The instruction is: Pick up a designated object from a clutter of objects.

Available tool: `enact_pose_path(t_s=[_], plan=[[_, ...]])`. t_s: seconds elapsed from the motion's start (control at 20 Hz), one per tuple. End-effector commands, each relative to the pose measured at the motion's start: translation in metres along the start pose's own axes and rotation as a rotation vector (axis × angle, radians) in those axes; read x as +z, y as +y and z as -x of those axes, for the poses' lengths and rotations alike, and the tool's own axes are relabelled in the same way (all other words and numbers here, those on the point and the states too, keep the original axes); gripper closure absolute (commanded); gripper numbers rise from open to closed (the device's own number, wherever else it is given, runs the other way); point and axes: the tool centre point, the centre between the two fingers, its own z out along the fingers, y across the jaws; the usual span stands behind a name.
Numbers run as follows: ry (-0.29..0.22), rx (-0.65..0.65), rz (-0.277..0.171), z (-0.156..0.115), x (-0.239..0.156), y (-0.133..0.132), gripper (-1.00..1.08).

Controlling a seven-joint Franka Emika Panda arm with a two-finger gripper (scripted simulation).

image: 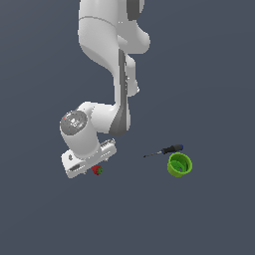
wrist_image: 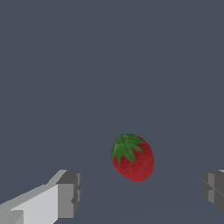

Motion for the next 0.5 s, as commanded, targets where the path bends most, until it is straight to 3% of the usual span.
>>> enact_pose_path(t_s=[0.0,0.45], plan=[[0.0,-0.001,0.0,0.0,0.0,0.0,-0.92],[0.001,-0.003,0.001,0.0,0.033,-0.001,-0.92]])
